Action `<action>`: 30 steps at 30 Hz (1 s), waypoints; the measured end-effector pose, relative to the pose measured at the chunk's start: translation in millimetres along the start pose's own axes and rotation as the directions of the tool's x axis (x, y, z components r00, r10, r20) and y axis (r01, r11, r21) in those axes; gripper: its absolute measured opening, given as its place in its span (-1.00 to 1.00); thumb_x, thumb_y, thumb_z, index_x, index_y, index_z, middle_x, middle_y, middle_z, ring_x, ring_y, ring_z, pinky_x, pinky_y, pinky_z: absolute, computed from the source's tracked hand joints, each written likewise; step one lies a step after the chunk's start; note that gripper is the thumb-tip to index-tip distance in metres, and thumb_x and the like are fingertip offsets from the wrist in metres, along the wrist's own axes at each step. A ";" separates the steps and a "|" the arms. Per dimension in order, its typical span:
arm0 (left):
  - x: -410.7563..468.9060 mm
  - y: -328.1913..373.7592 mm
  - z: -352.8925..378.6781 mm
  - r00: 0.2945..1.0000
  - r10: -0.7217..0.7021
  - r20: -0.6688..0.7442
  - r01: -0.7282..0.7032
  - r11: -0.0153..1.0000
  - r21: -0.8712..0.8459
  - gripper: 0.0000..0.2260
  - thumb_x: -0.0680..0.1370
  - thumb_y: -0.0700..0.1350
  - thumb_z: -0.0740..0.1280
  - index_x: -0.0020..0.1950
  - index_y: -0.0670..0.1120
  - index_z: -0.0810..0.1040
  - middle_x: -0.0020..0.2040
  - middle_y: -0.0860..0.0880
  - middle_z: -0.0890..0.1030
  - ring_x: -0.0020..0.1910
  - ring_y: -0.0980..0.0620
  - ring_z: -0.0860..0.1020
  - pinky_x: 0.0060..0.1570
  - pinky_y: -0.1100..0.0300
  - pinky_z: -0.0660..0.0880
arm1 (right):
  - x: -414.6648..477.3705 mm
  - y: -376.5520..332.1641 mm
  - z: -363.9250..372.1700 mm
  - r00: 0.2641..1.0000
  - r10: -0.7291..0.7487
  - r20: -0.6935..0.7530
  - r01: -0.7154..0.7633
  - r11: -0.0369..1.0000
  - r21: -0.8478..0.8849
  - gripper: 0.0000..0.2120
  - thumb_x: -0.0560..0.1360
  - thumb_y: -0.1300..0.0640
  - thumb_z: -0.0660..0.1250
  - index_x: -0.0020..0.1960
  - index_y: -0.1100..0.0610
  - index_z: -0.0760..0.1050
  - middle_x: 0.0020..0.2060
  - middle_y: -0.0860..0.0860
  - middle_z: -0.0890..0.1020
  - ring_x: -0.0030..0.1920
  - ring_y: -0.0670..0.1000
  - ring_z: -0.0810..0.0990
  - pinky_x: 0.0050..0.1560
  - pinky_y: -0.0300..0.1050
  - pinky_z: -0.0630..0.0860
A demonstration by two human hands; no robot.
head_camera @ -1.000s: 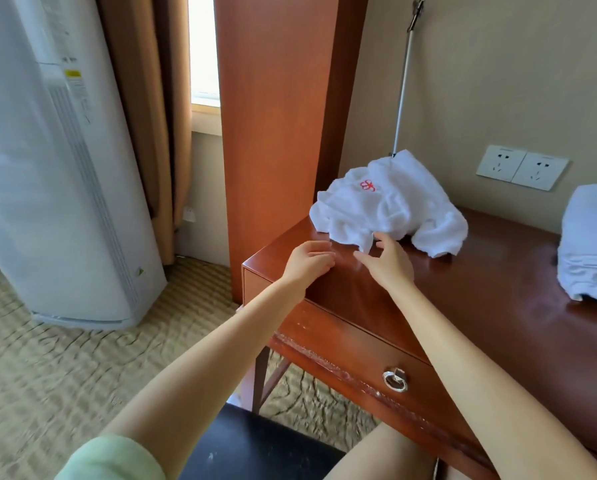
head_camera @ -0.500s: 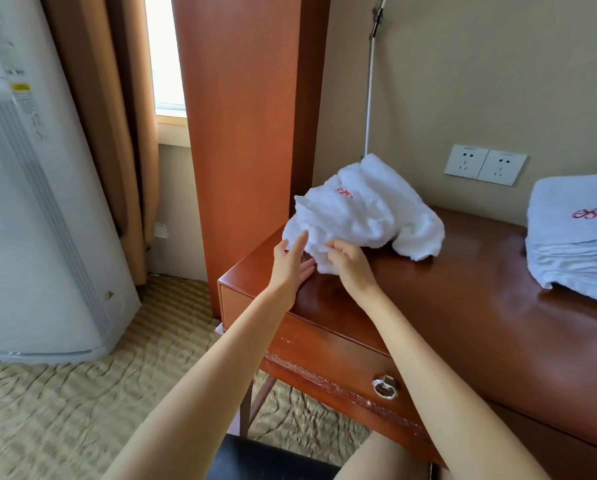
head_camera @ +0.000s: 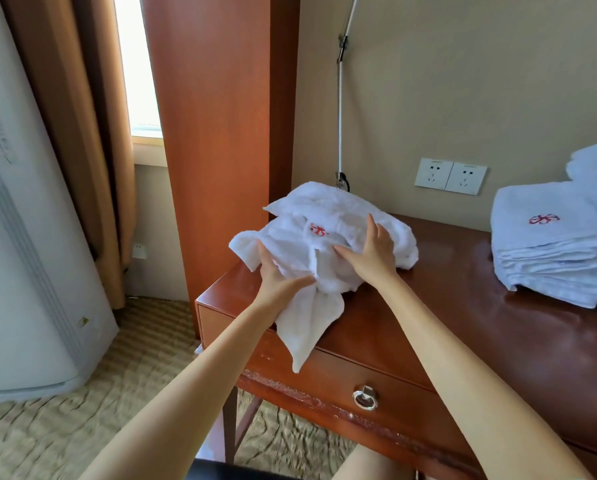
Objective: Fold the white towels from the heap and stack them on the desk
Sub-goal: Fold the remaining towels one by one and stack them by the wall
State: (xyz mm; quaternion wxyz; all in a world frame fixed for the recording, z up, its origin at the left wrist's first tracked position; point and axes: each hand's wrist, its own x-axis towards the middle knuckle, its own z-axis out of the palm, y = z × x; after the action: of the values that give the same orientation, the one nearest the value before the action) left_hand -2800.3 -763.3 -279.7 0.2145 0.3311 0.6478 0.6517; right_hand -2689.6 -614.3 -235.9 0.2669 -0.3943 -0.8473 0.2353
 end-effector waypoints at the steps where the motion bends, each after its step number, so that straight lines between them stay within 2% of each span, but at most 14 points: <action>1: 1.0 0.0 2.6 1.000 0.000 0.012 0.000 0.998 0.057 0.17 0.28 0.04 0.60 0.50 0.21 -0.29 0.47 0.08 0.12 0.42 0.07 0.24 0.21 0.15 0.44 | 6.3 1.5 3.7 0.999 0.031 0.014 -0.031 1.000 0.002 -0.02 0.44 -0.33 0.30 0.58 0.04 -0.18 0.55 0.12 0.04 0.54 0.15 0.05 0.47 0.13 0.17; 3: 4.7 0.6 7.8 0.998 0.048 0.035 -0.055 0.973 0.224 0.18 0.20 0.19 0.57 0.48 0.27 -0.28 0.52 0.04 0.02 0.49 0.03 0.14 0.33 -0.02 0.35 | 17.7 2.5 9.9 0.996 0.088 0.022 -0.088 0.996 -0.006 -0.01 0.43 -0.41 0.22 0.57 0.02 -0.22 0.54 0.13 0.14 0.51 0.16 0.16 0.47 0.15 0.17; 5: 7.1 -0.4 11.9 0.992 0.083 0.100 -0.114 0.925 0.363 0.08 0.29 0.14 0.53 0.50 0.25 -0.24 0.51 0.07 -0.06 0.45 0.09 0.18 0.22 0.10 0.34 | 25.7 3.1 10.2 0.986 0.159 0.057 -0.164 0.981 0.102 -0.08 0.45 -0.42 0.17 0.58 -0.02 -0.17 0.50 0.12 0.25 0.46 0.19 0.26 0.43 0.16 0.22; 7: 7.1 -1.8 16.4 0.984 0.096 0.152 -0.154 0.885 0.439 0.02 0.33 0.12 0.50 0.52 0.27 -0.20 0.52 0.05 -0.11 0.36 0.07 0.28 0.06 0.14 0.38 | 29.9 3.9 8.2 0.979 0.193 0.059 -0.202 0.956 0.215 -0.21 0.49 -0.33 0.22 0.56 0.00 0.02 0.41 0.08 0.39 0.37 0.17 0.39 0.35 0.10 0.34; 9: 8.6 0.1 21.3 0.985 0.121 0.120 -0.165 0.852 0.496 -0.05 0.27 0.21 0.40 0.53 0.24 -0.07 0.52 -0.01 -0.02 0.26 0.01 0.39 -0.04 0.15 0.41 | 31.7 9.9 8.2 0.980 0.190 0.058 -0.197 0.968 0.157 -0.58 0.52 -0.20 0.28 0.32 -0.08 0.37 0.09 -0.08 0.55 0.11 -0.03 0.55 0.06 -0.18 0.47; 10: 10.0 1.8 24.6 0.989 0.117 0.090 -0.147 0.846 0.513 -0.09 0.26 0.23 0.36 0.53 0.22 -0.02 0.51 -0.02 0.03 0.24 0.00 0.40 -0.07 0.16 0.40 | 34.1 19.2 12.5 0.980 0.190 0.067 -0.198 0.970 0.142 -0.82 0.54 -0.17 0.28 0.10 -0.15 0.45 -0.11 -0.19 0.53 -0.09 -0.19 0.55 -0.14 -0.33 0.44; 11: 12.4 2.7 28.6 0.992 0.114 0.057 -0.126 0.838 0.531 -0.12 0.28 0.24 0.33 0.53 0.21 0.01 0.50 -0.02 0.07 0.30 -0.02 0.37 -0.07 0.17 0.38 | 29.1 39.3 8.7 0.978 0.184 0.093 -0.198 0.967 0.162 -0.94 0.55 -0.14 0.28 -0.04 -0.18 0.46 -0.22 -0.27 0.49 -0.22 -0.29 0.51 -0.25 -0.39 0.42; 13: 18.6 0.9 35.4 0.993 0.117 0.007 -0.100 0.817 0.568 -0.21 0.35 0.23 0.30 0.52 0.22 0.04 0.52 -0.02 0.10 0.44 -0.03 0.22 -0.01 0.17 0.34 | 18.9 59.6 -5.1 0.903 0.429 0.025 -0.423 0.876 0.231 -0.84 0.58 -0.04 0.27 0.07 0.00 0.55 -0.14 -0.21 0.54 -0.13 -0.27 0.50 -0.11 -0.37 0.41; 14: 21.8 -1.5 37.6 0.992 0.123 -0.012 -0.092 0.804 0.588 -0.25 0.38 0.20 0.30 0.52 0.23 0.05 0.53 -0.02 0.10 0.47 -0.03 0.18 0.00 0.17 0.33 | 16.7 59.5 -14.6 0.876 0.482 -0.019 -0.462 0.850 0.255 -0.73 0.57 -0.01 0.28 0.13 0.15 0.56 -0.09 -0.08 0.59 -0.06 -0.12 0.54 -0.05 -0.23 0.43; 17: 29.0 -5.4 42.1 0.993 0.085 -0.085 -0.009 0.762 0.648 -0.36 0.49 -0.01 0.27 0.51 0.27 0.09 0.52 -0.08 0.09 0.44 -0.11 0.24 0.07 0.07 0.42 | 26.7 62.1 -57.8 0.842 0.501 -0.201 -0.279 0.723 0.631 -0.64 0.55 0.00 0.29 0.20 0.24 0.54 0.03 0.12 0.61 0.07 0.12 0.57 -0.03 -0.09 0.44; 20: 35.8 -0.5 49.1 0.988 0.049 -0.147 0.066 0.725 0.685 -0.46 0.53 0.05 0.21 0.49 0.26 0.14 0.49 -0.10 0.15 0.41 -0.14 0.28 0.20 -0.04 0.42 | 15.5 96.5 -100.7 0.672 0.639 -0.375 -0.261 0.678 0.687 -0.61 0.58 -0.02 0.20 0.23 0.24 0.51 0.04 0.15 0.57 0.11 0.17 0.54 -0.02 -0.03 0.41; 23: 43.4 2.5 56.0 0.981 0.062 -0.185 0.084 0.721 0.688 -0.53 0.52 0.11 0.17 0.43 0.26 0.20 0.45 -0.08 0.22 0.39 -0.14 0.29 0.25 -0.09 0.39 | 7.2 119.4 -126.2 0.610 0.660 -0.439 -0.232 0.678 0.697 -0.64 0.57 -0.02 0.21 0.19 0.24 0.51 -0.07 0.07 0.50 -0.03 0.12 0.49 -0.09 -0.05 0.33; 27: 51.7 0.2 62.7 0.983 0.075 -0.170 0.073 0.684 0.726 -0.42 0.51 0.02 0.25 0.48 0.21 0.11 0.43 -0.14 0.21 0.37 -0.17 0.26 0.16 -0.03 0.37 | -1.3 145.7 -129.8 0.760 0.518 -0.392 -0.277 0.805 0.525 -0.70 0.46 0.03 0.41 -0.06 0.28 0.49 -0.19 0.10 0.52 -0.07 0.18 0.58 -0.15 -0.04 0.40; 30: 57.7 -1.1 66.7 0.981 0.087 -0.176 0.075 0.662 0.745 -0.39 0.49 -0.02 0.27 0.49 0.19 0.11 0.43 -0.16 0.21 0.34 -0.18 0.28 0.13 0.00 0.35 | -0.9 148.2 -115.9 0.869 0.442 -0.223 -0.369 0.878 0.305 -0.55 0.38 0.01 0.51 0.12 0.24 0.47 -0.03 0.11 0.58 0.08 0.19 0.59 -0.03 0.01 0.51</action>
State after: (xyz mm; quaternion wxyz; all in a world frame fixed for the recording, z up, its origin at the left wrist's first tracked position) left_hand -2792.9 -675.5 -275.8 -0.0076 0.3261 0.8750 0.3578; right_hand -2534.7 -507.5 -239.8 0.3785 -0.5571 -0.6599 0.3329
